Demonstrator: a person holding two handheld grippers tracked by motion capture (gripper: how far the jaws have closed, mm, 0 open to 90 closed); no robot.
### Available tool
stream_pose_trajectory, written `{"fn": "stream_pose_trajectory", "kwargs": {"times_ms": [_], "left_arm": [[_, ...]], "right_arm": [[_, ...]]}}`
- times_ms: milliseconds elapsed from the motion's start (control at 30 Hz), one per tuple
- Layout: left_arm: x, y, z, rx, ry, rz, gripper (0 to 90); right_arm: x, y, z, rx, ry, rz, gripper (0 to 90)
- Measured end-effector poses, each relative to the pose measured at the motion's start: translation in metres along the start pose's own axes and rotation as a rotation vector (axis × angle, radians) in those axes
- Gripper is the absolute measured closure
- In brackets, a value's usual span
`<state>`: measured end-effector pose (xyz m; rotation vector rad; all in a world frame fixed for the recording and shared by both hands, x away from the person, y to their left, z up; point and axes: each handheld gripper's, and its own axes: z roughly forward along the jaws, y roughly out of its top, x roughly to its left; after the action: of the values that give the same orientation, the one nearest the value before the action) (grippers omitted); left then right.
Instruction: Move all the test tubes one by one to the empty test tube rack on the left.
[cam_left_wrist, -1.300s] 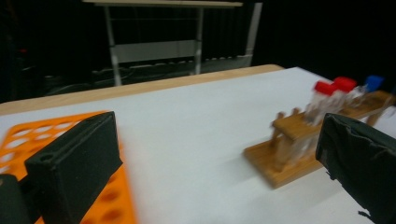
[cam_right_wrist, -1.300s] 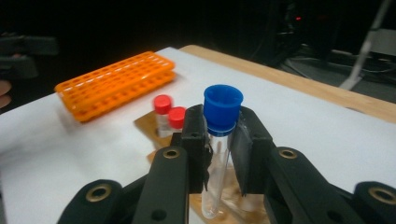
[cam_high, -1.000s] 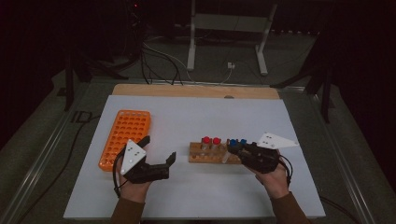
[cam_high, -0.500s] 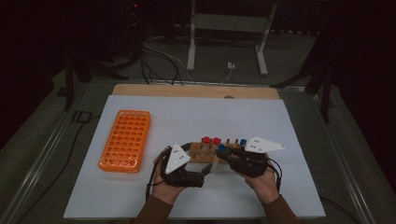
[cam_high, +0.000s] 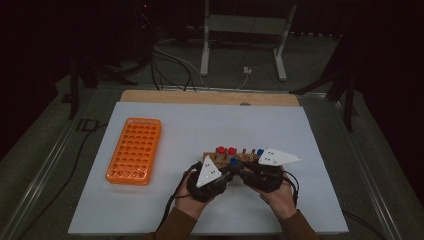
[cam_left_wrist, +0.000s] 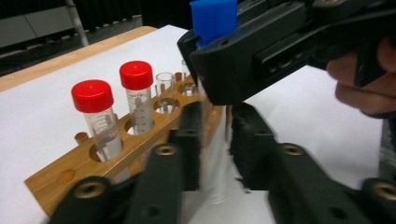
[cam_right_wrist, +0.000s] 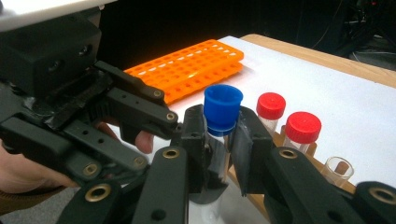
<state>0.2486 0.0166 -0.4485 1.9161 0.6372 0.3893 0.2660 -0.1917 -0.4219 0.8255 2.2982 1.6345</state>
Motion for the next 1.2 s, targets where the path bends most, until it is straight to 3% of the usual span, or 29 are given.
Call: {"fn": "stream_pose_trajectory", "kwargs": {"times_ms": [67, 200, 333, 433, 600, 667, 933, 1200], "left_arm": [[0.002, -0.001, -0.002, -0.007, 0.002, -0.002, 77.1], [0.005, -0.002, -0.007, -0.011, 0.027, -0.009, 77.4], [0.011, -0.006, -0.014, -0.017, 0.054, -0.025, 77.5], [0.017, -0.008, -0.022, -0.028, 0.079, -0.034, 77.5], [0.028, -0.012, -0.035, -0.044, 0.109, -0.052, 77.5], [0.034, -0.014, -0.042, -0.059, 0.123, -0.071, 77.4], [0.053, -0.021, -0.068, -0.089, 0.175, -0.094, 77.4], [0.07, -0.025, -0.09, -0.123, 0.222, -0.103, 77.3]], "right_arm": [[-0.001, 0.0, 0.0, -0.003, 0.01, 0.003, 75.3], [-0.004, 0.002, -0.004, -0.03, 0.038, 0.012, 52.3], [-0.008, 0.004, -0.012, -0.072, 0.008, 0.035, 27.3], [-0.012, 0.005, -0.015, -0.082, -0.037, 0.037, 15.8], [-0.019, 0.004, -0.02, -0.098, -0.069, 0.053, 9.5], [-0.022, 0.002, -0.022, -0.102, -0.105, 0.054, 2.9], [-0.028, -0.002, -0.026, -0.108, -0.174, 0.045, 0.1], [-0.035, -0.004, -0.036, -0.126, -0.207, 0.063, 0.1]]}}
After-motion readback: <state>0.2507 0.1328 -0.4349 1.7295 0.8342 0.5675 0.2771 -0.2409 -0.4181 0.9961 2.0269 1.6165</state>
